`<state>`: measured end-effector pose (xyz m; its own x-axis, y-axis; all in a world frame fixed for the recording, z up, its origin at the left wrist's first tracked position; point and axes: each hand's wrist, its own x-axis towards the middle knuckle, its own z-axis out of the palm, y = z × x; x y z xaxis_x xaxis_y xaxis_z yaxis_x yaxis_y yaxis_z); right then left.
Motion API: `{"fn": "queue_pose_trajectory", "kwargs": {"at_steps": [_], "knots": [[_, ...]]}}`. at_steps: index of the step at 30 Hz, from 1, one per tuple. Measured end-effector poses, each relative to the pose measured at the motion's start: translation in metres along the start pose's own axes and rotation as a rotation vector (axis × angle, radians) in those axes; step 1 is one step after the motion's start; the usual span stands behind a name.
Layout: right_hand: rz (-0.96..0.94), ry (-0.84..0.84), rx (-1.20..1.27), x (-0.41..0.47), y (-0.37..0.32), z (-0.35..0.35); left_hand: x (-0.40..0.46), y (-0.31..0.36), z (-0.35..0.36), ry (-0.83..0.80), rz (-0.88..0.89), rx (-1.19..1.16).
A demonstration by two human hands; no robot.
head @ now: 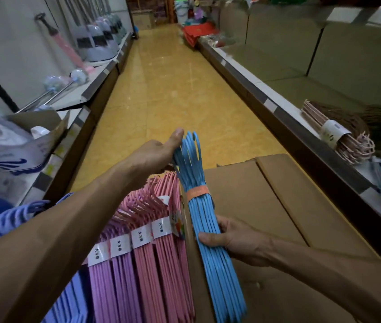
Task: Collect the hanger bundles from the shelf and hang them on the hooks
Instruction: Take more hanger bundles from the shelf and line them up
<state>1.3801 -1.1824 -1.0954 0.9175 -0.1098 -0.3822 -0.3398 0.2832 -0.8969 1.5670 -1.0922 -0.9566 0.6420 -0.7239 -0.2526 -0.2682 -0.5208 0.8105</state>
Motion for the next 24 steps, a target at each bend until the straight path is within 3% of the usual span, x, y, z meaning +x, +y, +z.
{"fn": "queue_pose_trajectory", "kwargs": {"at_steps": [5, 11, 17, 24], "knots": [[-0.024, 0.091, -0.099, 0.017, 0.027, 0.011, 0.005, -0.033, -0.017, 0.101, 0.028, 0.467], [-0.014, 0.121, -0.150, 0.031, 0.046, 0.024, 0.004, -0.045, -0.016, 0.013, 0.182, 0.451], [0.009, 0.062, -0.139, 0.039, 0.048, 0.028, 0.005, -0.045, -0.014, 0.078, 0.223, 0.484], [0.014, -0.036, -0.468, 0.039, 0.037, 0.033, 0.006, -0.043, -0.015, 0.061, 0.174, 0.562]]}}
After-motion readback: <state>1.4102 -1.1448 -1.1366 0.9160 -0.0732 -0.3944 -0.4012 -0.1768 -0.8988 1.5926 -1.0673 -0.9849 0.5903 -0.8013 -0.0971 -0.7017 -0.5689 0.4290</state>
